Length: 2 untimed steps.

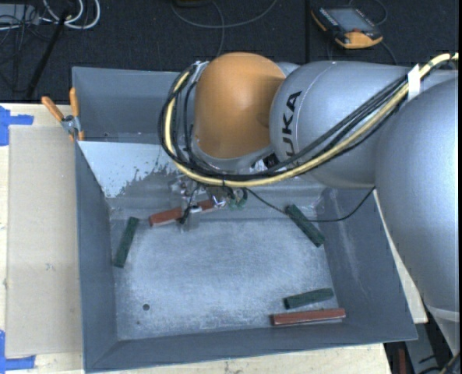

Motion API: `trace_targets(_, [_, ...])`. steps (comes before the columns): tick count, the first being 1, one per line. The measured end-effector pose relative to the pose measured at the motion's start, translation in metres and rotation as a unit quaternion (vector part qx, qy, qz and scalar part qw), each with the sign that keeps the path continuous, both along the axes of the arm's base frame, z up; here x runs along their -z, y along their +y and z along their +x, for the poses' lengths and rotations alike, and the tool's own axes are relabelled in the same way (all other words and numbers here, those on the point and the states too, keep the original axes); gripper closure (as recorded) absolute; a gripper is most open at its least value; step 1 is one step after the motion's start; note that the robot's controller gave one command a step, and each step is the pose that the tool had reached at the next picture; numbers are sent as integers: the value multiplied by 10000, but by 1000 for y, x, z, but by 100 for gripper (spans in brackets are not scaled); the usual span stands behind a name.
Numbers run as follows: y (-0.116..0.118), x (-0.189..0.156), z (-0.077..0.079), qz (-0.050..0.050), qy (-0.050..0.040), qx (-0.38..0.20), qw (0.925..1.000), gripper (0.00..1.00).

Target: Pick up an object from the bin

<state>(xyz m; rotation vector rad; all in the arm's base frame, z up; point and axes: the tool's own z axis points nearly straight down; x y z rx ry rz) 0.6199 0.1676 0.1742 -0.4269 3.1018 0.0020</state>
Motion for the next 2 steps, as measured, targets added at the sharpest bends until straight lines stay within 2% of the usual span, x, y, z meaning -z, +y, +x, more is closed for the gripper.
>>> trace_targets(1, [0,-4,1,-8,38,8,10000,100])
trace_targets(2, [0,-26,1,-7,30,17,10000,100])
